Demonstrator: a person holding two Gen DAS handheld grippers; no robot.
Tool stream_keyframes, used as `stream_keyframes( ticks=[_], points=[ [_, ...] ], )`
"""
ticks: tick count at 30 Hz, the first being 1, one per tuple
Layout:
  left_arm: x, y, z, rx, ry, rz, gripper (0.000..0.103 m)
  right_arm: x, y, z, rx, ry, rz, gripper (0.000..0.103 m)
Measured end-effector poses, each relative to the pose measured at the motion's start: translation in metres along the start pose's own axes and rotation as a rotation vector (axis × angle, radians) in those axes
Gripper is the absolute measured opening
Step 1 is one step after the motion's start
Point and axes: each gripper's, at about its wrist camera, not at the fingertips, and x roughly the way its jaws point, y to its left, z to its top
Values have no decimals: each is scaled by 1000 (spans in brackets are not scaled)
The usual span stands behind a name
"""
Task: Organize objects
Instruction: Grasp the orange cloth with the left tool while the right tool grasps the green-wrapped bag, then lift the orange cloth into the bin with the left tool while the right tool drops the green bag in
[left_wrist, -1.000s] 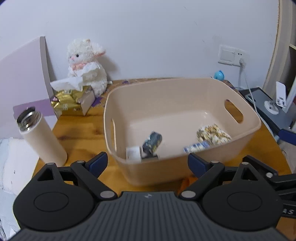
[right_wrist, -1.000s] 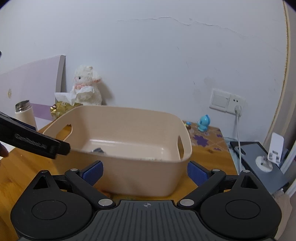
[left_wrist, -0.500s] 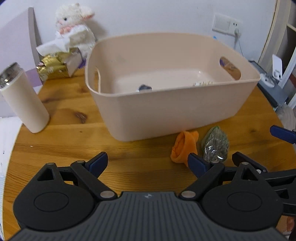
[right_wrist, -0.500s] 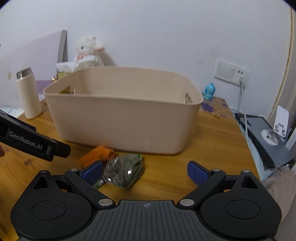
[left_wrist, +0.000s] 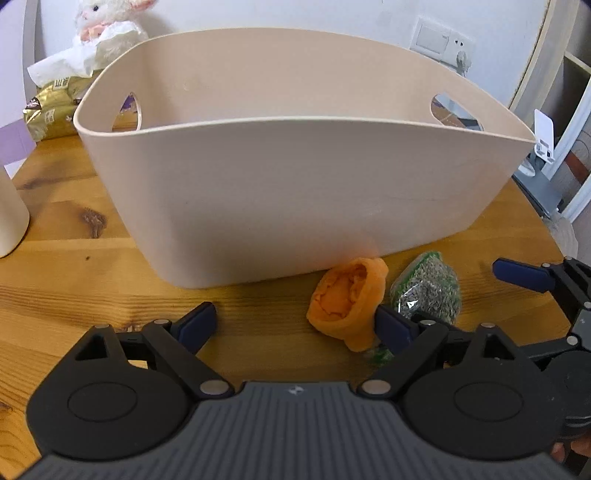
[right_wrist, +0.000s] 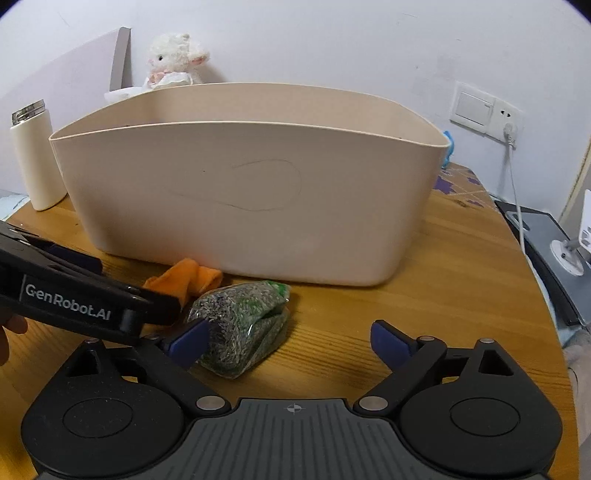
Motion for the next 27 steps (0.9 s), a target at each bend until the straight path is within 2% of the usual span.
stream_keyframes(
  ticks=[2,4,6,7,8,9,10,11,12,15,17,27],
  points=[
    [0,0,-1,-7,-15,8,90,2,2,0,-7,-7,11,90],
    [-2,-1,-3,7,-35,25,79,3,4,-1,-16,-10,28,83],
    [-1,-5,-4,57,-42,63,62,3,4,-1,-11,-17,49,75],
    [-2,-5,-5,69,-48,70,58,3,5,-2,-1,-7,67,71],
    [-4,-5,-5,72,-51,68,49,3,5,-3,8,-9,78,67],
    [-5,-5,-5,76,-50,61,40,2,5,-3,19,-9,94,55],
    [-6,-5,-5,82,-48,51,34,1,4,-4,36,-7,120,42],
    [-8,-4,-6,86,-44,36,22,0,5,-4,48,-9,121,41],
    [-8,-5,-5,85,-38,26,17,0,6,-4,49,-6,115,40],
    [-8,-4,-5,85,-30,8,10,-1,7,-4,51,-4,111,36],
    [-11,-1,-8,77,-24,4,8,-3,9,-4,58,-13,102,29],
    [-31,9,-20,62,-16,-16,6,-32,8,-8,41,-41,93,29]
  ],
)
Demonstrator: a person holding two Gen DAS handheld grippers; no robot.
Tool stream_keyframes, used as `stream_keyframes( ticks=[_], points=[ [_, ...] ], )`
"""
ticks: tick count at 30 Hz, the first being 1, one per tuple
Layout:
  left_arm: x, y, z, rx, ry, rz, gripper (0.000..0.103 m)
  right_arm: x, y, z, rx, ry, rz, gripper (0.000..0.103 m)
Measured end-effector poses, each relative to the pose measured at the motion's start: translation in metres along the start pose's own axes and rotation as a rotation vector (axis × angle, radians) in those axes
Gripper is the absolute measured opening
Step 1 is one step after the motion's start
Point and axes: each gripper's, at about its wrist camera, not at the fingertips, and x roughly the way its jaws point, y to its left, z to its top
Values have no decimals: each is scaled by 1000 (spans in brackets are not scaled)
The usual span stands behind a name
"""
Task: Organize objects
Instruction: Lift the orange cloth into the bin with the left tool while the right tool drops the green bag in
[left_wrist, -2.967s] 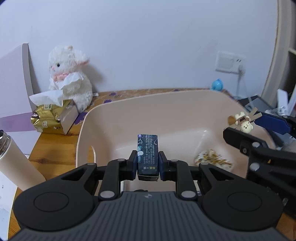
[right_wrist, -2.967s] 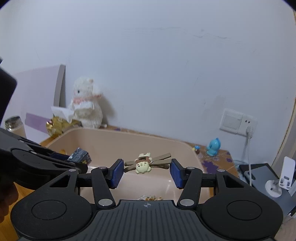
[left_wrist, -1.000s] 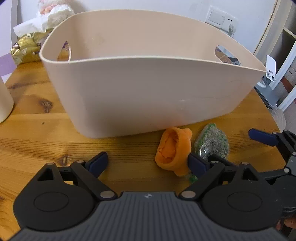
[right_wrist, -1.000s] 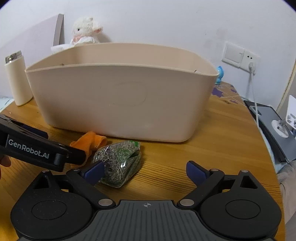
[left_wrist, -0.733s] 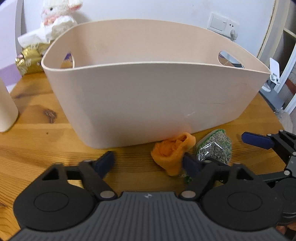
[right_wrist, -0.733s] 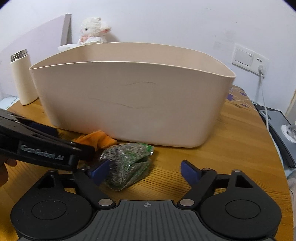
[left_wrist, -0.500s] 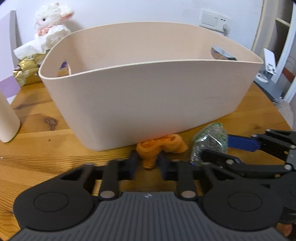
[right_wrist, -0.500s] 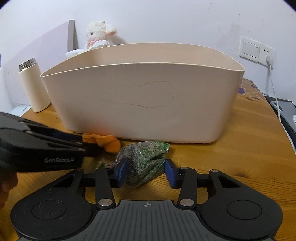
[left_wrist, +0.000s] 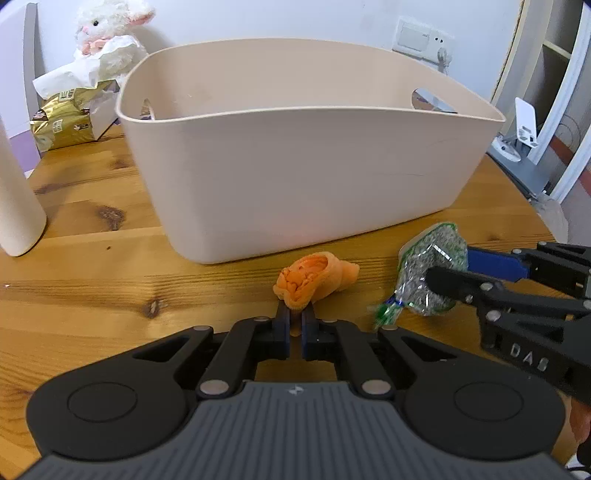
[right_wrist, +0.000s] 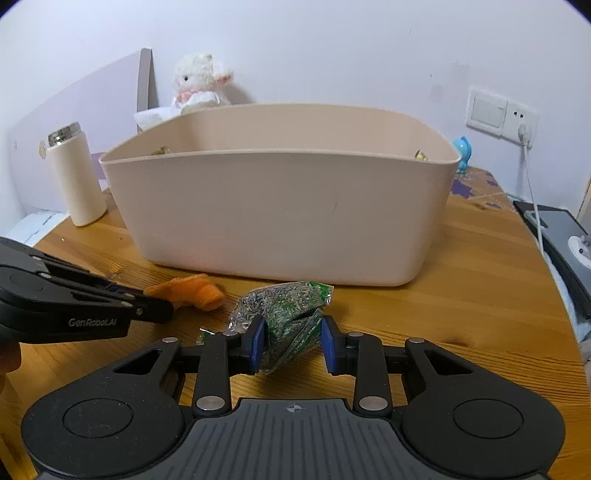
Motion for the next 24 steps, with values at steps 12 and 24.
stream_keyframes(
  ticks=[12,24],
  points=[
    [-79,-5,14,36,-173,-2,6,-64,-8,33,11,-179,-23,29],
    [-94,7,77,11,-298,66,6,-80,-20,89,44,-344,-75,29]
  ],
)
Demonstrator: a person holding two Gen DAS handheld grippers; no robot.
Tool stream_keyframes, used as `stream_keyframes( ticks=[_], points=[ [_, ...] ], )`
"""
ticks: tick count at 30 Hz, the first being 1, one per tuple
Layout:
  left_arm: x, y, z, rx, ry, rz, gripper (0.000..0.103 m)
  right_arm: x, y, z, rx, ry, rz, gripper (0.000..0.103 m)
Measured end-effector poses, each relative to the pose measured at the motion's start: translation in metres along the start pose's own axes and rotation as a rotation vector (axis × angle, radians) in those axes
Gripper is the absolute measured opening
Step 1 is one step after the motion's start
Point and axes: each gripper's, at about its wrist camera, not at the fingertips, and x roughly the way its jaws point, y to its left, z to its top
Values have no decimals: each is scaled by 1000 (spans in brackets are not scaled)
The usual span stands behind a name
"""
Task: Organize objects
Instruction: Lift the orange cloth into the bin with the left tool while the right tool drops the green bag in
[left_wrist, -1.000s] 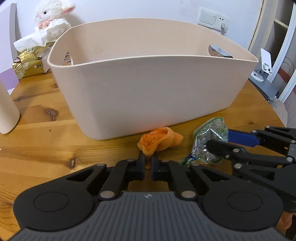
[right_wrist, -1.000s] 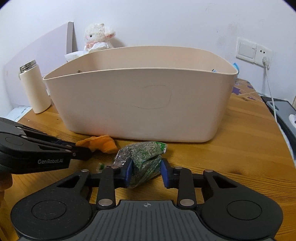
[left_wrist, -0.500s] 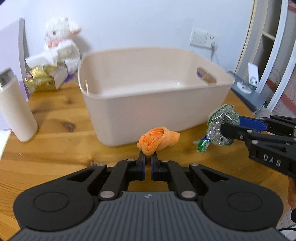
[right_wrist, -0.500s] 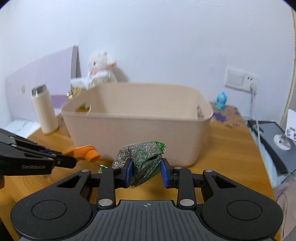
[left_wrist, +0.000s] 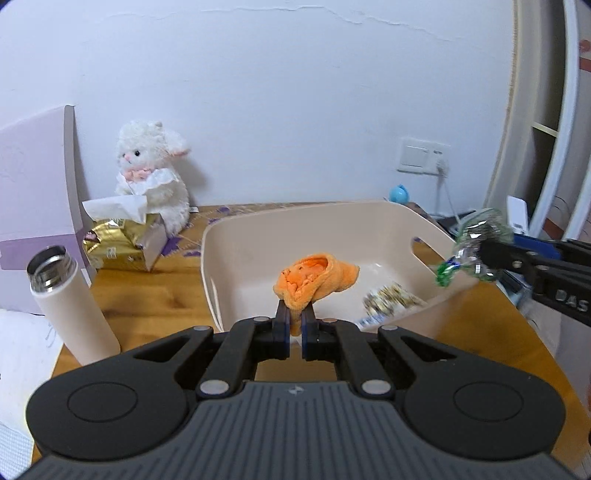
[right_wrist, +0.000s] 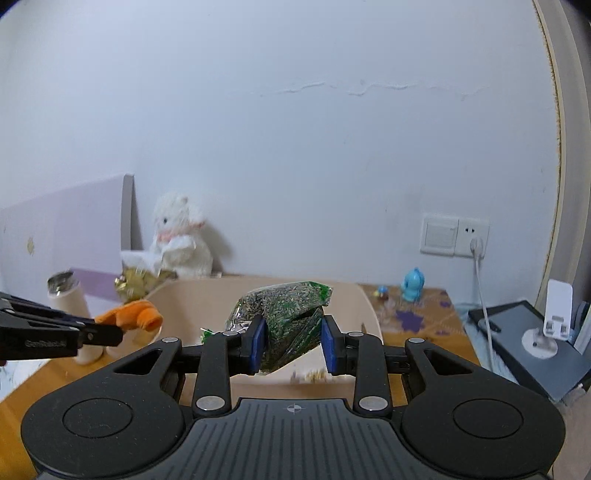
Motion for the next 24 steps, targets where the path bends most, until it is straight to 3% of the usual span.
stream_keyframes(
  ticks=[10,17,24],
  points=[
    [77,2,19,36,88,93,6,58,12,11,-39,40,-27,29],
    [112,4,10,39,190,78,7,95,17,-8,-81,145,-43,29],
    [125,-2,4,65,233,70,8,114,15,-23,-76,227,-44,30]
  ],
)
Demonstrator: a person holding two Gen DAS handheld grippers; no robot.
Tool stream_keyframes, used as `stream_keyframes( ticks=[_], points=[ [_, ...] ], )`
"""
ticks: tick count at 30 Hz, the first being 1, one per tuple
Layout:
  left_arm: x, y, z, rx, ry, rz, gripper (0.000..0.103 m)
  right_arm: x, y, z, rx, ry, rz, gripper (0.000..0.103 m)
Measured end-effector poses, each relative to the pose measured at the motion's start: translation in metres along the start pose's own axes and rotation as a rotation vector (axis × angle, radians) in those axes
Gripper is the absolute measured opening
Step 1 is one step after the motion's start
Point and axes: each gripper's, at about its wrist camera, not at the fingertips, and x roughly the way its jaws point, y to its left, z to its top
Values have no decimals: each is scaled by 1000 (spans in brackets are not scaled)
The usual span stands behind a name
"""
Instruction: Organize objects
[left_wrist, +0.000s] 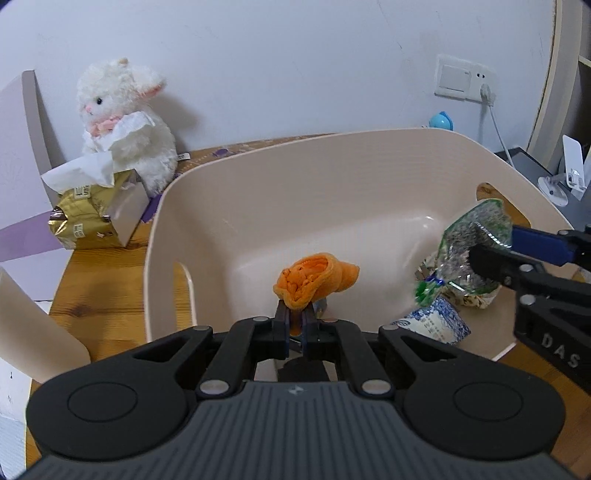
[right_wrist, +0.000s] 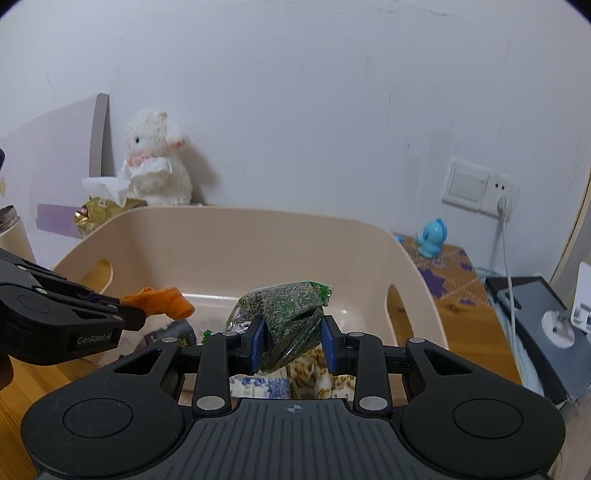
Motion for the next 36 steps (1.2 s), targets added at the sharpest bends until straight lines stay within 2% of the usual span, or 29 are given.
stream_keyframes(
  ticks=[2,3,4,5,7,8,9,11,16,17,20,23,33,36],
  points=[
    [0,-2,0,7,1,9,10,0,-1,0,3,8,6,30],
    [-1,-3,-1,9,-1,10,12,-1,-2,0,7,7,6,33],
    [-3,-3,0,7,-5,10,13,-4,-3,0,11,1,5,43],
    [-6,-2,1,4,-11,8,15,-7,-5,2,13,-5,5,43],
    [-10,-2,2,-8,-12,20,37,-13,-6,3,17,-18,4,50],
    [-13,-1,2,-18,-19,35,55,-17,-7,4,16,-24,-1,53],
    [-18,0,2,-27,-34,45,65,-21,-8,4,13,-31,-7,59],
    [-26,3,2,-45,-47,48,71,-29,-8,5,4,-40,-18,63],
    [-49,6,0,-68,-69,40,81,-52,-13,2,38,-34,-6,74],
    [-54,7,-2,-70,-77,41,85,-56,-14,1,42,-34,-5,76],
    [-67,7,-9,-80,-89,29,89,-70,-12,-3,43,-43,-10,80],
    [-80,5,-16,-82,-96,28,90,-84,-11,-8,45,-45,-10,87],
    [-124,3,-44,-106,-122,-15,93,-123,-8,-27,70,-37,-17,91],
    [-138,-1,-53,-100,-130,-43,93,-137,-5,-32,58,-45,-19,95]
  ],
)
